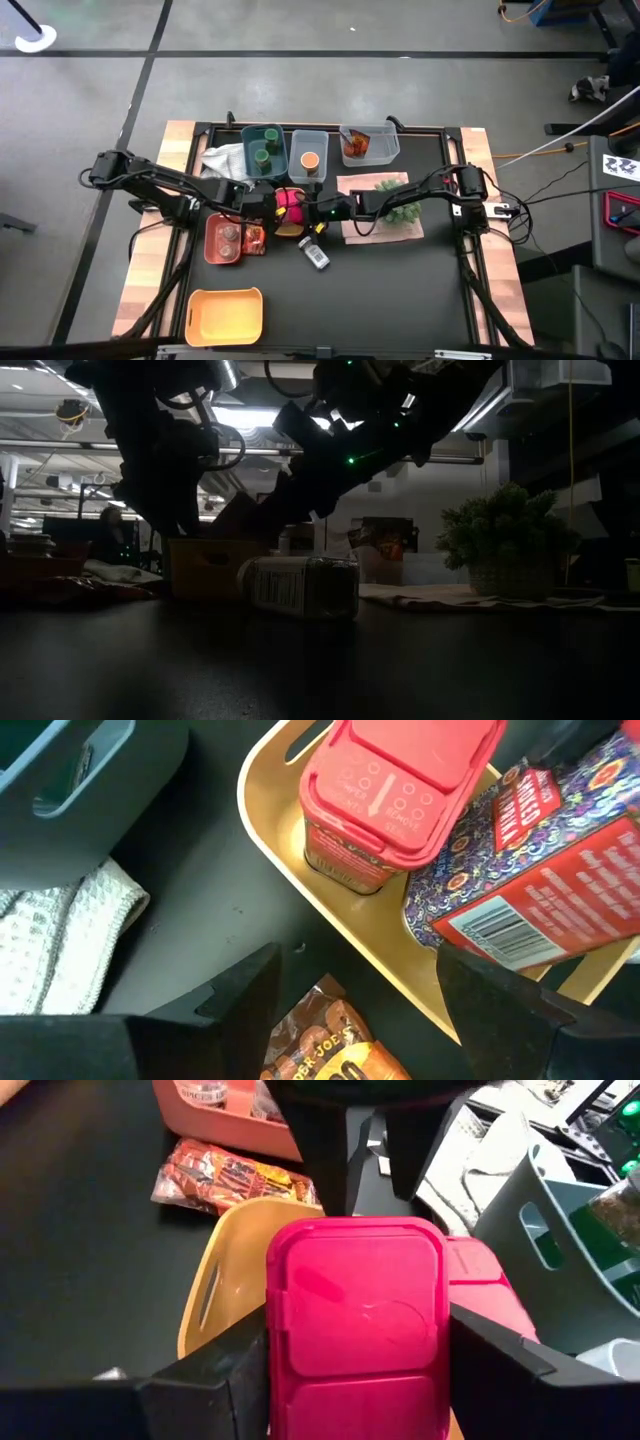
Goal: Sort spices by type
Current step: Put the red seasoning can into the top yellow bin
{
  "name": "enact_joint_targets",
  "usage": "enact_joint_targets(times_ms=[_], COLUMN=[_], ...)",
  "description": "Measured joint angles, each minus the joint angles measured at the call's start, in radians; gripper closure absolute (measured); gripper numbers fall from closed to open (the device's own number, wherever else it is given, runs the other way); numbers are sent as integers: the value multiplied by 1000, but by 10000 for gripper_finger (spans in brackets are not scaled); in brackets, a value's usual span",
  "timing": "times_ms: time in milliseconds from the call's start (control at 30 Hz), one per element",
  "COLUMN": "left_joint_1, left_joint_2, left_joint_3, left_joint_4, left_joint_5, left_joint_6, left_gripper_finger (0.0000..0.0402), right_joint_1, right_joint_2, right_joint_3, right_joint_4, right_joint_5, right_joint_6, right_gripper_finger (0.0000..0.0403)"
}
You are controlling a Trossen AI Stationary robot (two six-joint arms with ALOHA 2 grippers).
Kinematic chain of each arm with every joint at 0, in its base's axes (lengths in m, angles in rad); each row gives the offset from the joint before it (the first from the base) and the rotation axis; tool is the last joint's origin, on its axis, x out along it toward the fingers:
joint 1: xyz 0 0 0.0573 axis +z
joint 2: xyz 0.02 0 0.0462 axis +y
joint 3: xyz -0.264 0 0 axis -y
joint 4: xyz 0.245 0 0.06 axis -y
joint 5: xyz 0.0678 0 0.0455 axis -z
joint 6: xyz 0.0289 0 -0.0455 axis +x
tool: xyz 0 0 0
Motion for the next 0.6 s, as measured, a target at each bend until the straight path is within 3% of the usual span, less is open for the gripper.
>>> enact_joint_targets(times_ms=[200,600], left_joint_1=[0,0], left_joint_2=[0,-8], left_joint_3=[0,5], left_joint_4=[-1,-32], left_joint_5=[0,24], left_joint_6=[0,22], left_gripper_finger=[150,150], right_joint_1=[0,0], right_joint_2=[0,0], right_joint_3=[0,0], right_joint_4=[-5,-2], right_joint_5=[3,32], right_joint_6=[5,7], right_gripper_finger=[167,99])
